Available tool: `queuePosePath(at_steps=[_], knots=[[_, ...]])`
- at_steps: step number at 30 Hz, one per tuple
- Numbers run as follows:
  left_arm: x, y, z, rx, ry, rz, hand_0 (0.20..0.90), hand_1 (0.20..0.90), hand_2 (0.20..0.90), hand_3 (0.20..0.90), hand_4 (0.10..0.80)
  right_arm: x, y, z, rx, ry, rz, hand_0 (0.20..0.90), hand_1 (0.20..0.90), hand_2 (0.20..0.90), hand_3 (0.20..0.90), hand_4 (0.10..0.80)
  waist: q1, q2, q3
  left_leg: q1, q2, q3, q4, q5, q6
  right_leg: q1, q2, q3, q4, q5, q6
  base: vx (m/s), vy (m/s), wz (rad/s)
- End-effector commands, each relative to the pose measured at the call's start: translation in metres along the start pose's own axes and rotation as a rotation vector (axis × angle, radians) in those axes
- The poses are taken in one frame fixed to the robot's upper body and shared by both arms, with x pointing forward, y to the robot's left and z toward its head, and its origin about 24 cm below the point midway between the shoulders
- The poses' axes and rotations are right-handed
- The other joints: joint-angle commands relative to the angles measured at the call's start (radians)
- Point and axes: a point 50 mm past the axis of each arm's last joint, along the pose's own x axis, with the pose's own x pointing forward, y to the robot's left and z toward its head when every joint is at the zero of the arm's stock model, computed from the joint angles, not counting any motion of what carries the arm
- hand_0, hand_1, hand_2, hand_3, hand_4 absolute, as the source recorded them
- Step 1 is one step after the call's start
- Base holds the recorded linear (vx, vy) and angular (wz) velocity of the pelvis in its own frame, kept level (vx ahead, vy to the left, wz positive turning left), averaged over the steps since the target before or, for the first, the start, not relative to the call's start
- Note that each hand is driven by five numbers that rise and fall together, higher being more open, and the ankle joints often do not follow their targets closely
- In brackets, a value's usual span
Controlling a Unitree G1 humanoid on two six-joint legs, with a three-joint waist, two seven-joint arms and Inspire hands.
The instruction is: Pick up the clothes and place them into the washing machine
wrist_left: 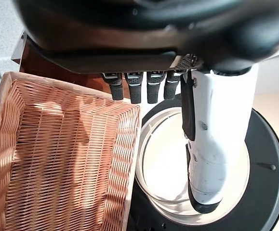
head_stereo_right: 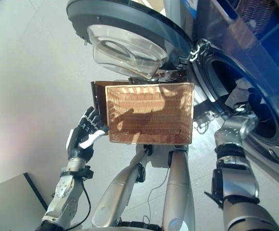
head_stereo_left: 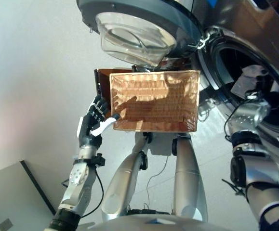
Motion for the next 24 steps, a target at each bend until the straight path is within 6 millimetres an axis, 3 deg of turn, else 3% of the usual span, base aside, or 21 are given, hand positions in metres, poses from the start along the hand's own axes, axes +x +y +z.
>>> queuePosePath(at_steps=[1,4,9,10,11,12,18,19,24], knots=[[-0.012,0.019,0.020,0.079,-0.105,0.009,0.900,0.900,0.900,0.900,0.800,0.017,0.015,0.047,-0.163,-0.192,0.049,0.200,0.200,0.200,0.200,0.300,0.044,-0.005,-0.131,0.012,0.001,-0.020,-0.091,-0.023,-0.032,-0.006,0.044,-0.051,-0.050,-0.044,0.004,0.004,-0.039,0.07],[-0.012,0.018,0.022,0.085,-0.109,-0.001,0.900,0.900,0.900,0.900,0.800,0.023,0.039,0.062,-0.181,-0.226,0.061,0.200,0.200,0.200,0.200,0.300,0.051,-0.002,-0.123,0.022,0.004,-0.024,-0.106,-0.013,-0.035,-0.003,0.041,-0.055,-0.053,-0.038,0.005,-0.006,-0.023,0.03],[-0.013,0.014,0.020,0.082,-0.093,-0.024,0.900,0.900,0.900,0.900,0.800,0.024,0.041,0.063,-0.189,-0.221,0.043,0.200,0.200,0.200,0.200,0.300,0.053,0.006,-0.114,0.038,0.004,-0.021,-0.115,-0.013,-0.035,0.000,0.042,-0.057,-0.047,-0.041,0.006,0.004,0.001,-0.01],[-0.013,0.014,0.020,0.081,-0.094,-0.023,0.900,0.900,0.900,0.900,0.800,0.024,0.040,0.061,-0.188,-0.216,0.043,0.302,0.302,0.302,0.302,0.373,0.053,0.008,-0.114,0.040,0.004,-0.020,-0.116,-0.014,-0.035,0.000,0.042,-0.058,-0.045,-0.041,0.006,0.022,0.013,-0.04],[-0.013,0.014,0.020,0.081,-0.095,-0.021,0.900,0.900,0.900,0.900,0.800,0.023,0.039,0.059,-0.187,-0.211,0.040,0.477,0.477,0.477,0.477,0.498,0.052,0.009,-0.114,0.042,0.003,-0.020,-0.118,-0.015,-0.034,-0.001,0.042,-0.058,-0.044,-0.042,0.007,0.054,0.023,-0.03],[-0.013,0.013,0.019,0.078,-0.093,-0.020,0.900,0.900,0.900,0.900,0.800,0.023,0.033,0.056,-0.195,-0.202,0.031,0.900,0.900,0.900,0.900,0.800,0.047,0.010,-0.114,0.056,0.001,-0.022,-0.120,-0.021,-0.033,0.004,0.040,-0.058,-0.036,-0.053,0.008,0.034,0.026,-0.03],[-0.014,0.016,0.019,0.070,-0.096,0.003,0.900,0.900,0.900,0.900,0.800,0.021,0.024,0.049,-0.275,-0.198,0.040,0.900,0.900,0.900,0.900,0.800,0.045,0.003,-0.127,0.064,0.001,-0.017,-0.117,-0.023,-0.032,0.007,0.042,-0.057,-0.037,-0.045,0.008,0.014,0.006,0.00],[-0.015,0.019,0.019,0.078,-0.093,0.007,0.900,0.900,0.900,0.900,0.800,0.020,0.025,0.049,-0.406,-0.213,0.070,0.900,0.900,0.900,0.900,0.800,0.044,-0.002,-0.132,0.071,0.000,-0.019,-0.118,-0.027,-0.033,0.014,0.039,-0.059,-0.036,-0.052,0.009,0.000,0.000,0.00],[-0.017,0.021,0.021,0.100,-0.104,0.007,0.900,0.900,0.900,0.900,0.800,0.017,0.036,0.045,-0.606,-0.256,0.134,0.900,0.900,0.900,0.900,0.800,0.045,-0.006,-0.141,0.076,0.003,-0.022,-0.124,-0.026,-0.033,0.023,0.037,-0.062,-0.055,-0.046,0.011,-0.003,0.001,-0.01]])
